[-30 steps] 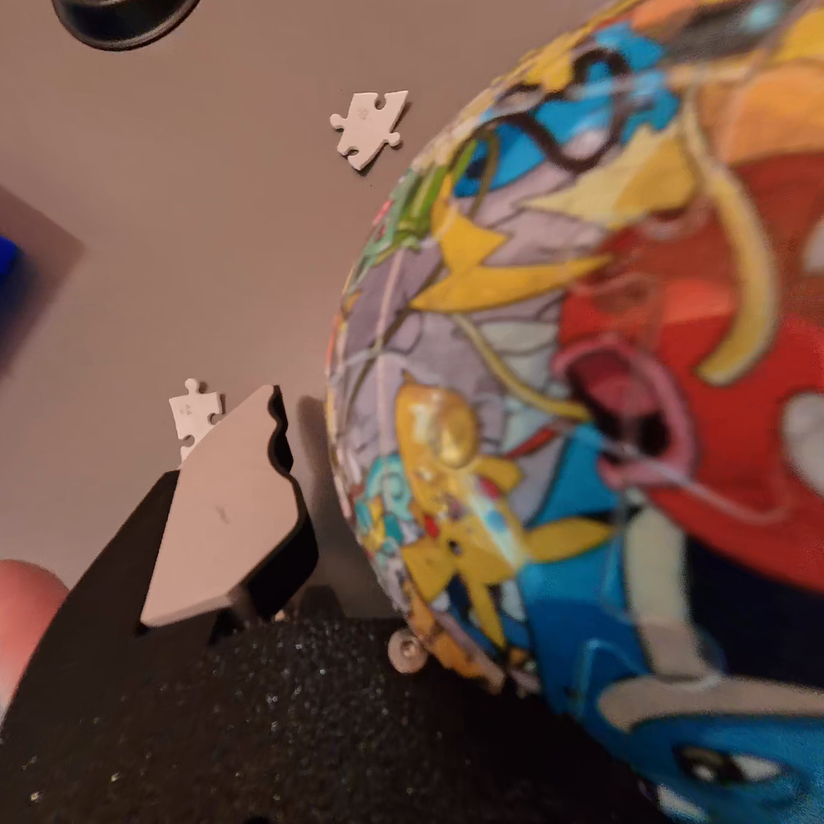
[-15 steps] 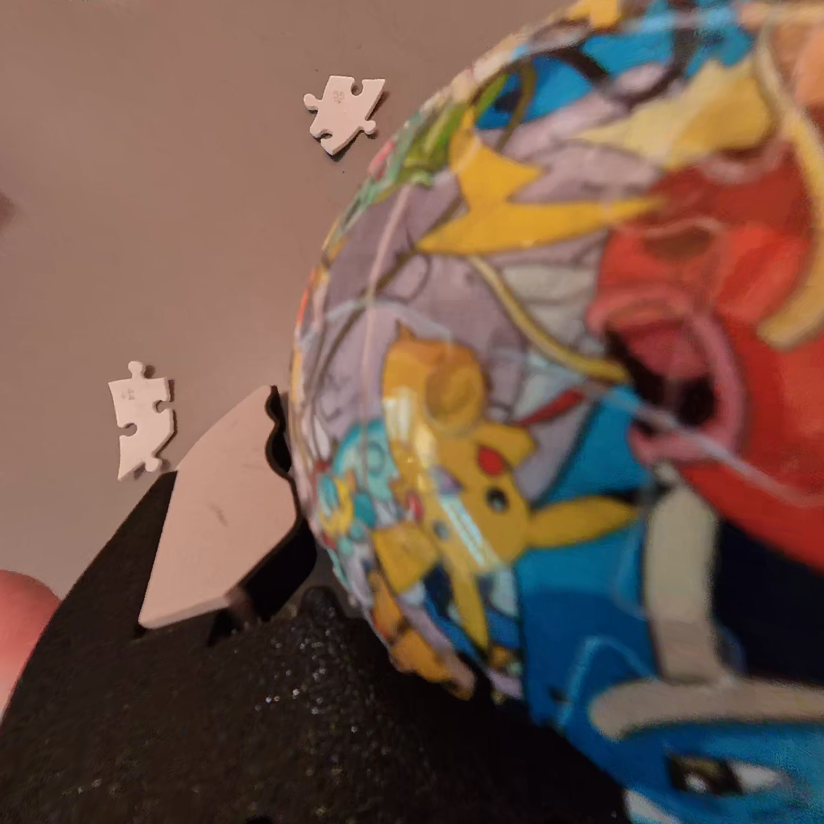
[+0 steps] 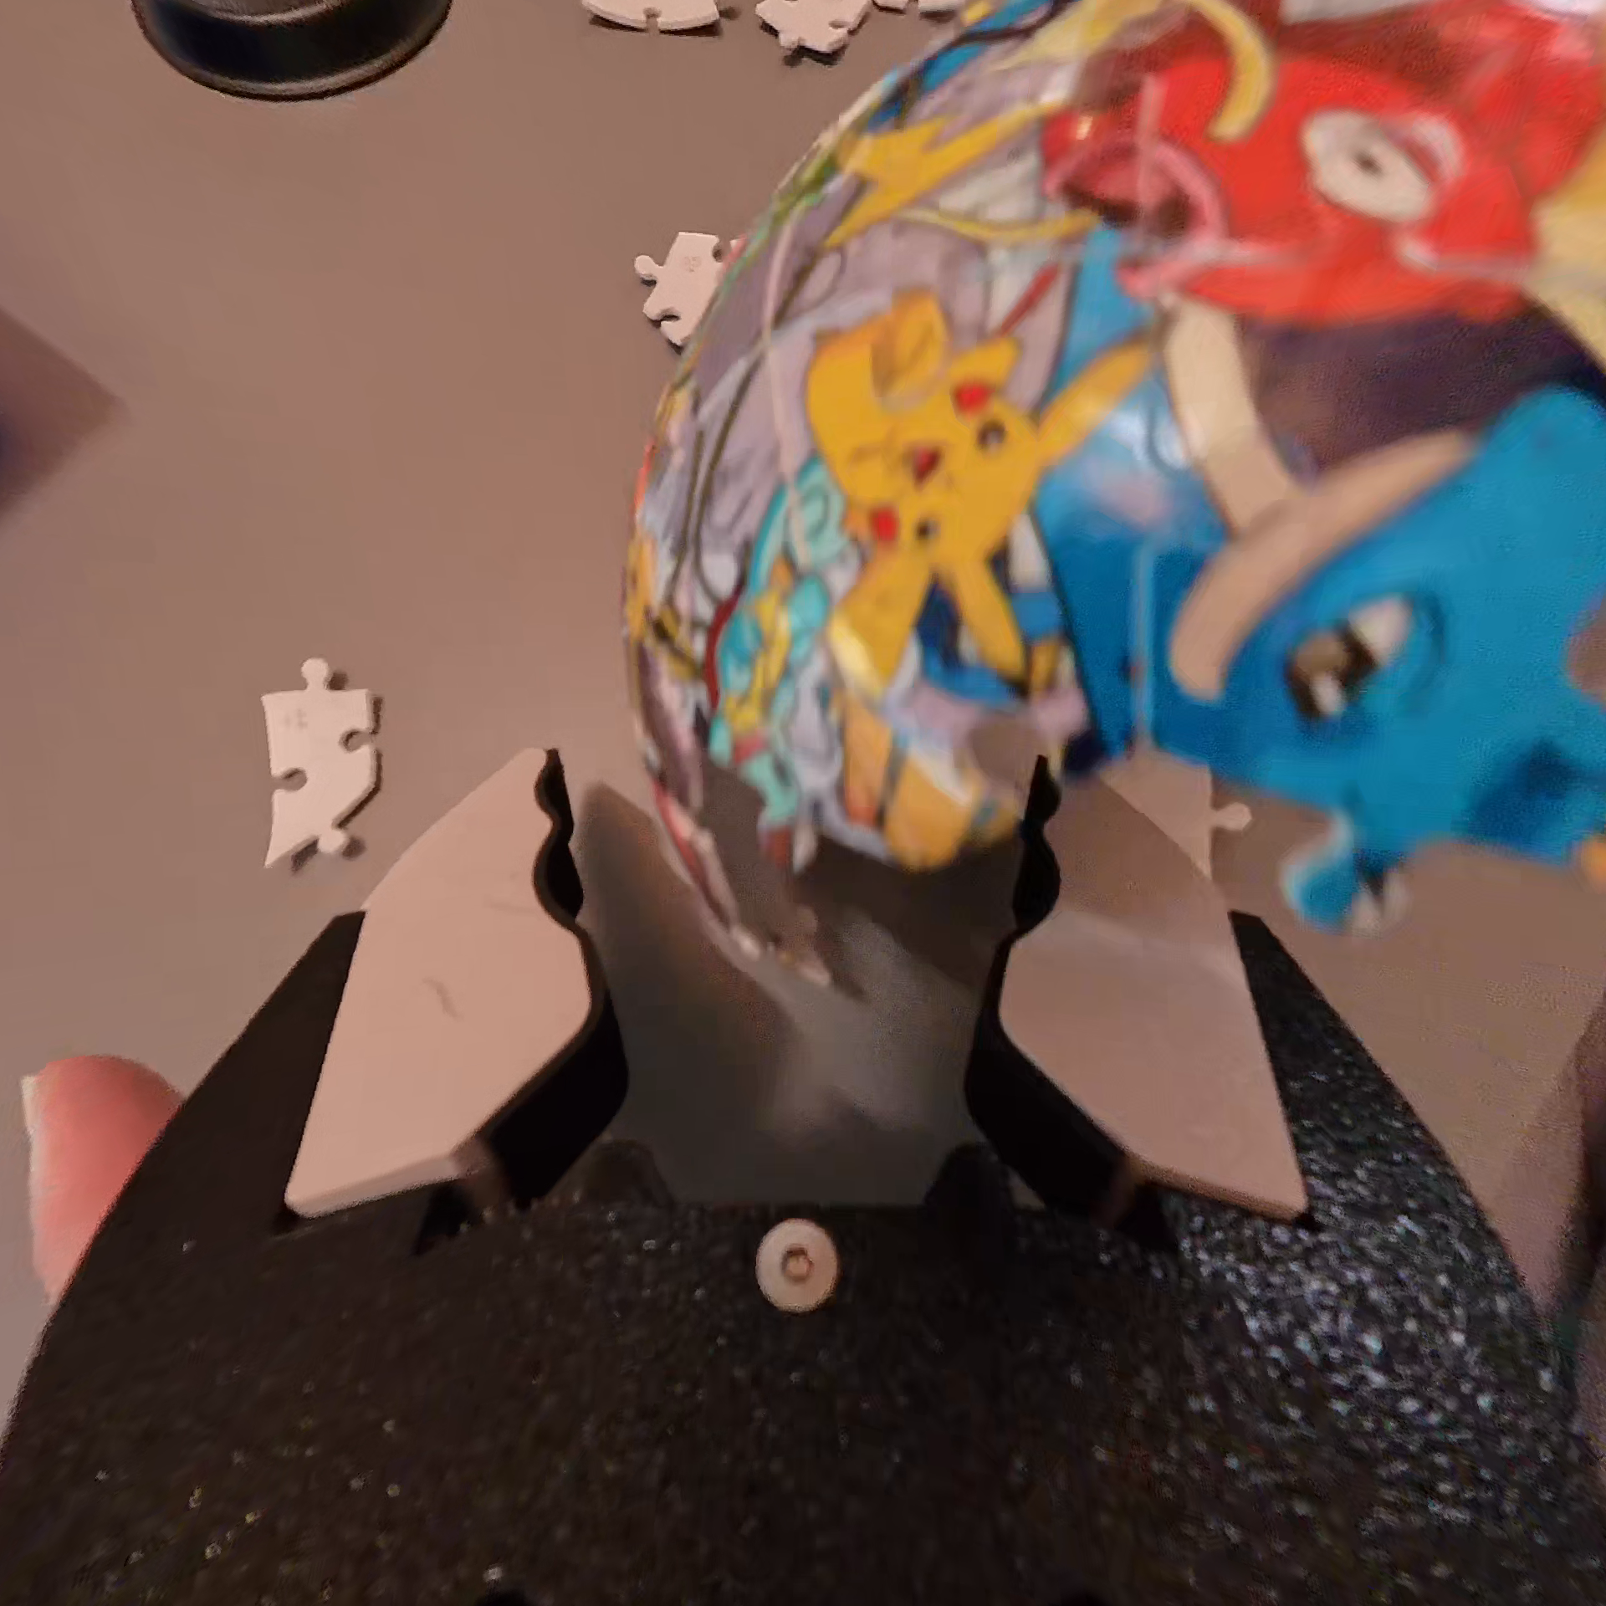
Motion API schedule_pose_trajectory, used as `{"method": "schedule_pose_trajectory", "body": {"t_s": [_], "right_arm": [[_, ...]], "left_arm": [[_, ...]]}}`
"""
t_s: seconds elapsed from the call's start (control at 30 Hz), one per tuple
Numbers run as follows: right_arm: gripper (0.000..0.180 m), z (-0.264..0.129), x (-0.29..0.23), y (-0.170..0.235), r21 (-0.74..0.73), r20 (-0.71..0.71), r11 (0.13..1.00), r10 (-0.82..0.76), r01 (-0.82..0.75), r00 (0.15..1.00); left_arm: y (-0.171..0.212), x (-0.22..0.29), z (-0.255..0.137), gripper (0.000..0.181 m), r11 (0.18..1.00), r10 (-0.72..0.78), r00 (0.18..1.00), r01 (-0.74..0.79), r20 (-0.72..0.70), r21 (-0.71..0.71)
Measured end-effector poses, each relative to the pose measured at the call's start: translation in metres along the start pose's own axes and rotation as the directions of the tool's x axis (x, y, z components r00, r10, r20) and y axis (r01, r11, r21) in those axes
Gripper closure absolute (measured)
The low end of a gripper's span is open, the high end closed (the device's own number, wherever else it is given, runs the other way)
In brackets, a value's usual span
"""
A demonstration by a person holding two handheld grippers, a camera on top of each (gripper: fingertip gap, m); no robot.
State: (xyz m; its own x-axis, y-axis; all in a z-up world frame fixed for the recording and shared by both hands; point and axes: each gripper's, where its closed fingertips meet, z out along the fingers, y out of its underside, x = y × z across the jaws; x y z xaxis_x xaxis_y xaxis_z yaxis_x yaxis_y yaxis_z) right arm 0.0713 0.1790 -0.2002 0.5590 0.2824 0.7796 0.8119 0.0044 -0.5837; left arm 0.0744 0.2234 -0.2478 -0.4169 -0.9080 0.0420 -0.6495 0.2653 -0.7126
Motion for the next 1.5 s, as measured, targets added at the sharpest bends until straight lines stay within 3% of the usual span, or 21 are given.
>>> {"method": "schedule_pose_trajectory", "body": {"t_s": [0.03,0.17,0.4,0.47,0.53,0.8,1.0,1.13,1.5], "right_arm": [[0.061,0.000,0.001,0.001,-0.002,-0.002,1.000,0.020,-0.020,1.000],[0.061,0.002,0.002,0.003,-0.015,-0.008,0.997,0.073,-0.073,0.997],[0.068,0.004,0.001,0.005,-0.052,-0.022,0.996,0.073,-0.074,0.997],[0.072,0.005,0.000,0.004,-0.051,-0.020,0.996,0.074,-0.075,0.997],[0.073,0.006,-0.001,0.003,-0.053,-0.016,0.997,0.063,-0.064,0.998],[0.078,0.005,0.000,0.005,-0.053,-0.027,0.997,0.052,-0.054,0.998],[0.065,0.003,0.002,0.002,-0.016,-0.016,0.997,0.071,-0.071,0.997],[0.057,0.002,0.000,-0.006,0.039,0.017,0.992,0.121,-0.122,0.992],[0.046,0.007,0.009,-0.003,0.058,-0.002,0.984,0.170,-0.169,0.985]], "left_arm": [[0.000,-0.002,-0.004,0.083,1.000,-0.012,1.000,0.012,0.000,0.013],[-0.001,-0.011,-0.011,0.093,0.997,-0.064,0.998,0.062,0.026,0.046],[-0.006,-0.026,-0.029,0.106,0.999,0.007,0.994,-0.012,0.105,0.050],[-0.013,-0.028,-0.035,0.118,0.997,-0.002,0.996,-0.005,0.092,0.083],[-0.019,-0.022,-0.034,0.130,0.995,0.001,0.999,-0.005,0.038,0.101],[-0.019,-0.030,-0.019,0.142,0.996,0.086,0.994,-0.089,0.074,0.032],[-0.030,-0.035,-0.016,0.173,0.985,0.116,0.988,-0.127,0.101,0.117],[-0.041,-0.029,-0.013,0.175,0.968,0.117,0.990,-0.131,0.077,0.214],[-0.047,-0.021,0.007,0.172,0.981,-0.009,1.000,0.013,-0.021,0.196]]}}
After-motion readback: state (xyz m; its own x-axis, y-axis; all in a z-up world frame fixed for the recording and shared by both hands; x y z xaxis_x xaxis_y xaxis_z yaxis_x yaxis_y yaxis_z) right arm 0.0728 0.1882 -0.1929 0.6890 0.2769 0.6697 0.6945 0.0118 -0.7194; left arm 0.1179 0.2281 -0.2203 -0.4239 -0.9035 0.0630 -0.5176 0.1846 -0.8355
